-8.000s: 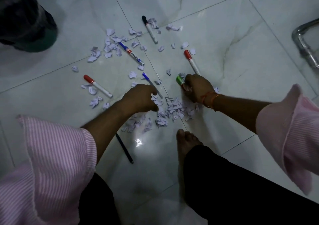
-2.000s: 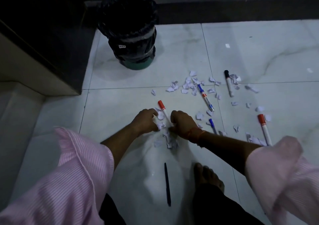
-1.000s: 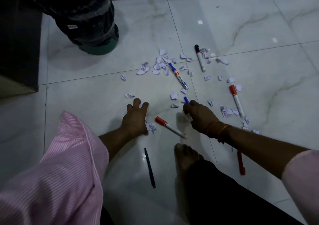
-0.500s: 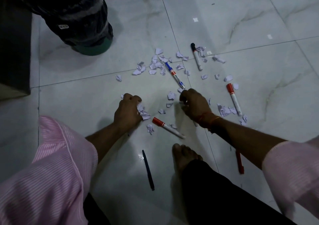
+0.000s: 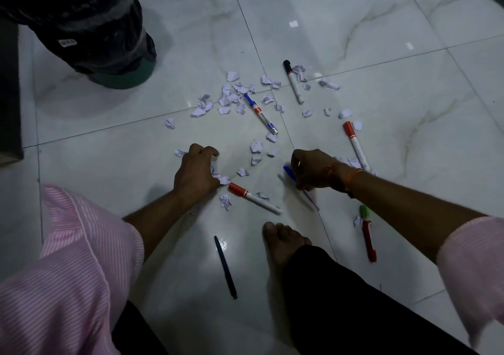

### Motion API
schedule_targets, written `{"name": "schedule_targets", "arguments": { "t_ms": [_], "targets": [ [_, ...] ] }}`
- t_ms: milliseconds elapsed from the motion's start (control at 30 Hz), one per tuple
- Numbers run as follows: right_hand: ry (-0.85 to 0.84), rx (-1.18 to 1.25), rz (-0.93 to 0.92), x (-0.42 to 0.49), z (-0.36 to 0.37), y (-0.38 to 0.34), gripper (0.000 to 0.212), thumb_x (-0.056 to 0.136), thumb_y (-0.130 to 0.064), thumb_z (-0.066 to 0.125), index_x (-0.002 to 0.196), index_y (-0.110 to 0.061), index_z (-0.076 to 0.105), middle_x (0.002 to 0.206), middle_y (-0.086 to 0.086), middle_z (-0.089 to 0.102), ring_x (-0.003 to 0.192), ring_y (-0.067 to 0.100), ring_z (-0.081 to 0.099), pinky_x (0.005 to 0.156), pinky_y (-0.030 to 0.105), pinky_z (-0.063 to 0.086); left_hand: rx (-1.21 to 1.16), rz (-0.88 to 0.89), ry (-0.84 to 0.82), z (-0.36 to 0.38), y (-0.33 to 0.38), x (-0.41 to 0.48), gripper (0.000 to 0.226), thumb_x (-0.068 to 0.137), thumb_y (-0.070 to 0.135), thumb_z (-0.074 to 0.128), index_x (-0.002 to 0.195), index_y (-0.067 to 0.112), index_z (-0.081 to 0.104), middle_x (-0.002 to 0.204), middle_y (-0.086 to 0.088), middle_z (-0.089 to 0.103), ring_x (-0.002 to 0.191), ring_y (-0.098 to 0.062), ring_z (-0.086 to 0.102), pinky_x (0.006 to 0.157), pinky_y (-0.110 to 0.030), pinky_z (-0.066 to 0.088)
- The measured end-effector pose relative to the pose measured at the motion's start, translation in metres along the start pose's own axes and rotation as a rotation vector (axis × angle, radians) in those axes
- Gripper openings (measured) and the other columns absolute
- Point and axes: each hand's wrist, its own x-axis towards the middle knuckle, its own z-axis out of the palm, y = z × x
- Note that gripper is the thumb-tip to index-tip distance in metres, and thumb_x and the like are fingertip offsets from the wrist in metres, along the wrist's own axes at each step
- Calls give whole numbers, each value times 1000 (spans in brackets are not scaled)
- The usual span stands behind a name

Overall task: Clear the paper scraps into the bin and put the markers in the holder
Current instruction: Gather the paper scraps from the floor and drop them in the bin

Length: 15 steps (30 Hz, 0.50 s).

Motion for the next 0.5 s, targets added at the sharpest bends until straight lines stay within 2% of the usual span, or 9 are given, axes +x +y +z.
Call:
{"name": "schedule_targets", "arguments": {
  "t_ms": [67,133,200,233,333,500],
  "targets": [
    [10,-20,11,-2,6,7,36,76,-15,78,106,-10,58,105,12,64,88,23,60,75,32,53,5,-2,-13,0,2,1,76,63,43,87,128,18,56,129,-11,48,116,-29,53,90,-41,51],
    [154,12,5,-2,9,12,31,75,-14,77,100,-10,59,102,12,62,87,22,56,70,30,46,10,6,-18,0,5,0,76,63,40,87,129,18,56,129,-11,47,117,-30,51,88,-41,50],
    [320,37,-8,0,10,16,36,71,-12,78,99,-12,56,103,11,58,92,26,56,69,29,42,20,24,-24,0,5,-1,75,65,38,86,130,18,55,129,-12,46,117,-30,50,87,-40,49],
    [351,44,-13,3,11,17,43,69,-13,80,105,-13,55,107,10,56,96,27,56,71,30,43,28,34,-31,0,4,-2,74,66,38,85,130,18,54,128,-12,45,117,-31,50,88,-40,48],
    [302,87,-1,11,15,13,60,70,-18,82,120,-14,51,120,12,49,104,29,52,85,36,51,56,50,-74,0,-1,-6,78,64,37,86,131,19,52,128,-13,43,117,-33,47,90,-38,44],
    [245,150,-174,22,25,-21,43,76,-18,76,115,-13,58,115,12,59,101,27,58,83,34,52,106,38,-182,-4,-7,-15,94,51,39,92,133,23,48,133,-10,39,119,-32,42,94,-40,44]
  ]
}}
